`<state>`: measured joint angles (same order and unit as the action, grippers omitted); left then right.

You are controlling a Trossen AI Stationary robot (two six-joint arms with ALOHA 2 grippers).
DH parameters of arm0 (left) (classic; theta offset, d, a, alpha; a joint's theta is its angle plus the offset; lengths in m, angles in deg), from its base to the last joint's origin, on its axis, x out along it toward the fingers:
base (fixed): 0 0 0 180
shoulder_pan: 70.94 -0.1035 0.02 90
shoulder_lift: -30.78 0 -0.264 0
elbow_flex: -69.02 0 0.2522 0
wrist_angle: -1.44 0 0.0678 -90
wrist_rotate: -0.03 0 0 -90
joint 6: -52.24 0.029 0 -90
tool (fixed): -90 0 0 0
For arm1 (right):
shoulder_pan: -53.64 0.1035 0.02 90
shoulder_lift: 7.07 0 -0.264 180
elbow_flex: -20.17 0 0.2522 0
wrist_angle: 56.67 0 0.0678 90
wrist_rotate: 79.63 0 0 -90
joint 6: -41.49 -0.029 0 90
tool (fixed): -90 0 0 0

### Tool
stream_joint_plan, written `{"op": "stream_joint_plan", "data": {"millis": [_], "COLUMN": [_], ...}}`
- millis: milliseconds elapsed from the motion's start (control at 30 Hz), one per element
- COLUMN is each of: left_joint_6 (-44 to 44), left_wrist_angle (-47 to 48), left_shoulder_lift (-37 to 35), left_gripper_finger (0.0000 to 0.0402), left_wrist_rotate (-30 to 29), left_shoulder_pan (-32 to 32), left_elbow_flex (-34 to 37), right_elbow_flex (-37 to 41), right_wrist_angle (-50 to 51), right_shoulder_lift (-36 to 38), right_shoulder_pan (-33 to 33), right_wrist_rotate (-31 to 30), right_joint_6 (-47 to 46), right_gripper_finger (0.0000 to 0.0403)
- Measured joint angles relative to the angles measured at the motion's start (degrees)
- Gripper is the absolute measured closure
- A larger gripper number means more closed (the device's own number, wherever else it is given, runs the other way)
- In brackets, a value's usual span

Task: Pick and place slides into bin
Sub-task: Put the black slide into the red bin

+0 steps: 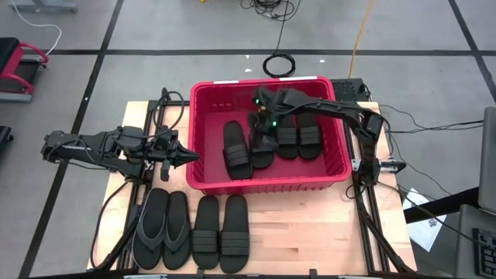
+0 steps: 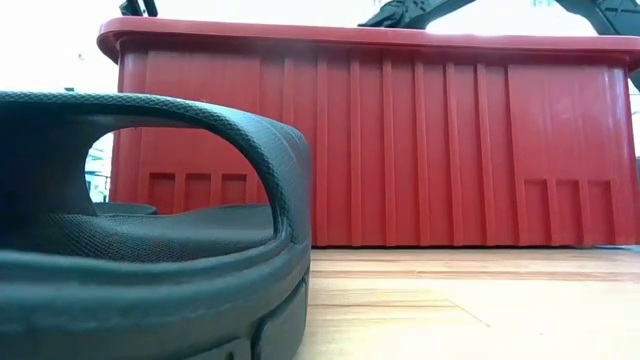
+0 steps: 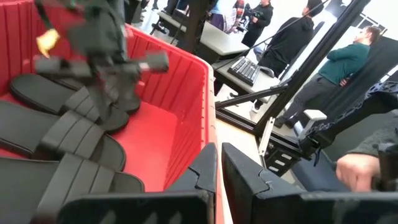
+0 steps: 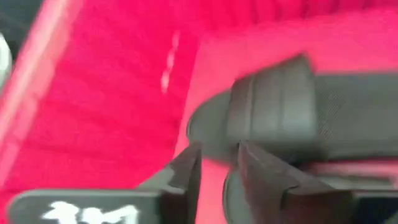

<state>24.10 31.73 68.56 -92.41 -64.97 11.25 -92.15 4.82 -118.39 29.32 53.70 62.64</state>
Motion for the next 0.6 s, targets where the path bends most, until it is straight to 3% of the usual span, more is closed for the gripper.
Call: {"op": "stream_joint_plan", "data": {"millis": [167,467,600], "left_joint_6": [0.2,-1.1,-1.8], "left_wrist_angle": [0.0,0.0,0.0], "left_shoulder_lift": [0.0,0.0,0.0], "left_gripper_finger": [0.0382,0.0382,0.0382], "left_wrist_rotate": [0.0,0.0,0.0], "left_shoulder_pan": [0.0,0.0,0.0], "left_elbow_flex": [0.0,0.0,0.0], "right_elbow_flex": [0.1,1.1,3.5], "right_wrist_angle": [5.5,3.8,1.7], "right_shoulder_lift": [-2.6,-2.8,-2.9], "right_shoulder_pan": [2.1,4.7,5.8], "right_wrist_rotate": [-3.0,-3.0,-7.4], "right_joint_6": [2.5,2.3,1.1], "right_gripper_finger": [0.0391,0.0402,0.0402]}}
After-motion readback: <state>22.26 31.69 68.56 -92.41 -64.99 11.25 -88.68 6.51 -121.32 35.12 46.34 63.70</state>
